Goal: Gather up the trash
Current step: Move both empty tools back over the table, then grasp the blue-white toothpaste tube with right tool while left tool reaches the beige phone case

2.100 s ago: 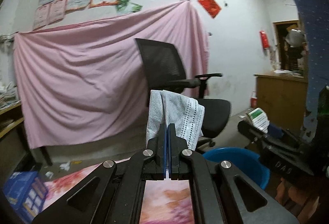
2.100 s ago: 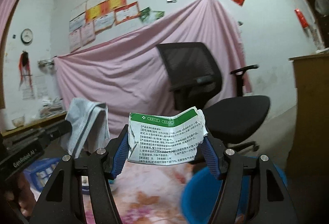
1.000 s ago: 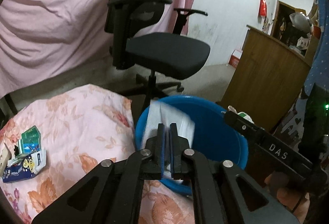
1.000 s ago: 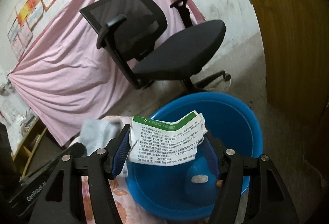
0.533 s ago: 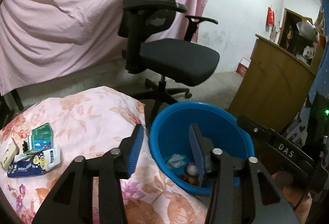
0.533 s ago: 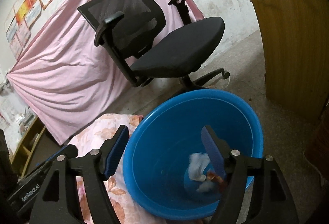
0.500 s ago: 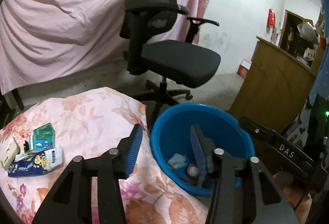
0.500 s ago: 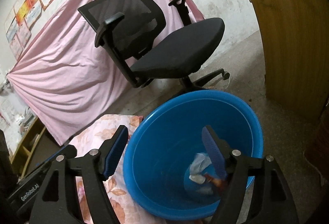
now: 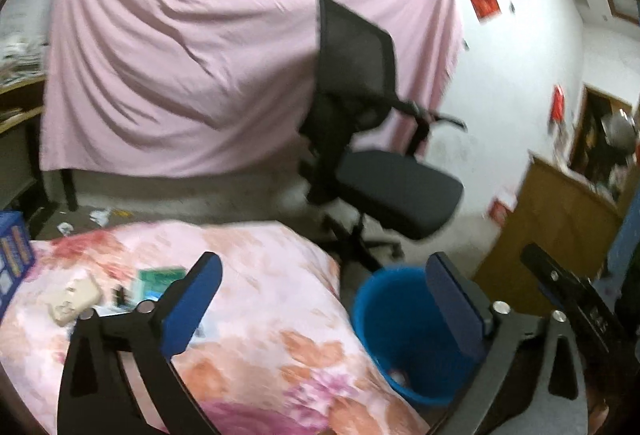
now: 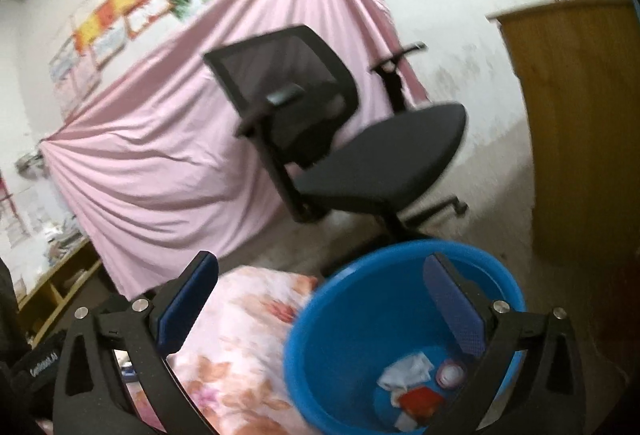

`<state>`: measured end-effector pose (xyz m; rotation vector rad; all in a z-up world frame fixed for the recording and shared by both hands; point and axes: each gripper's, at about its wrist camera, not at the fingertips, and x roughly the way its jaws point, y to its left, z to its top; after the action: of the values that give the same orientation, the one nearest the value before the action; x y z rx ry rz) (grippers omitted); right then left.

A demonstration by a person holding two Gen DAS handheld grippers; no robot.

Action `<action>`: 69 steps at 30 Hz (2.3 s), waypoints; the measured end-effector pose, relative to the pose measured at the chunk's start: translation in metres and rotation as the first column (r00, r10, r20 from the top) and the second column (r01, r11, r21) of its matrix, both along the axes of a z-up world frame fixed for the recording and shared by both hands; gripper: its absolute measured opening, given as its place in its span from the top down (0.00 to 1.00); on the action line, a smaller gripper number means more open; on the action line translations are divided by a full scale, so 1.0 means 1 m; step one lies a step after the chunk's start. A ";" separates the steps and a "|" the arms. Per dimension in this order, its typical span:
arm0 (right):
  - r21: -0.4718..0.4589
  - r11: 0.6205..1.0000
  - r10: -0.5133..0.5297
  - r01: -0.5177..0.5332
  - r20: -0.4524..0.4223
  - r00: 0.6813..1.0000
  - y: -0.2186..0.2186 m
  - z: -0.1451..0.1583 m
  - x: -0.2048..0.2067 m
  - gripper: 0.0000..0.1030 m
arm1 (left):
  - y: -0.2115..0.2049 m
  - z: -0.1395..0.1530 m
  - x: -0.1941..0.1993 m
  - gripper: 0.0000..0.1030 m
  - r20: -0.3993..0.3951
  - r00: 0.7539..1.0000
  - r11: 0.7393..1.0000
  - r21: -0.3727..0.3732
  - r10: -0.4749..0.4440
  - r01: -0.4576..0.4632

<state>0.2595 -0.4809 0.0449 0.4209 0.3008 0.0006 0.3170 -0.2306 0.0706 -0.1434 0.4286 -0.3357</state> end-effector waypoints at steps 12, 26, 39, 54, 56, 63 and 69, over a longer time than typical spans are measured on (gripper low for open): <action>-0.182 0.982 0.098 -0.055 0.239 0.966 0.085 0.034 -0.015 0.00 | 0.090 0.019 -0.037 0.02 0.194 0.958 0.978 -0.016 0.209 -0.210; -0.381 0.909 0.287 -0.171 0.274 0.918 0.180 0.030 -0.008 0.00 | 0.165 -0.004 -0.066 0.02 0.263 0.897 0.928 0.018 0.354 -0.372; -0.424 0.844 0.362 -0.330 -0.005 0.932 0.221 -0.004 0.031 0.00 | 0.203 -0.048 -0.049 0.02 0.084 0.931 0.924 0.119 0.356 -0.364; -0.240 0.800 0.452 -0.550 -0.363 0.815 0.242 -0.042 0.084 0.23 | 0.206 -0.089 0.022 0.23 -0.247 0.934 0.958 0.195 0.257 -0.212; -0.226 0.780 0.467 -0.583 -0.410 0.783 0.249 -0.049 0.093 0.32 | 0.204 -0.094 0.033 0.24 -0.283 0.929 0.961 0.209 0.239 -0.183; -0.166 0.756 0.459 -0.633 -0.556 0.693 0.259 -0.078 0.113 0.38 | 0.200 -0.112 0.062 0.25 -0.381 0.907 0.963 0.253 0.182 -0.087; -0.087 0.755 0.505 -0.650 -0.556 0.660 0.256 -0.083 0.115 0.51 | 0.204 -0.118 0.072 0.38 -0.424 0.891 0.967 0.249 0.164 -0.060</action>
<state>0.3744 -0.2251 -0.0377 0.0079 0.9462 0.4944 0.3888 -0.0264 -0.0473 -0.0154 0.9050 -0.1320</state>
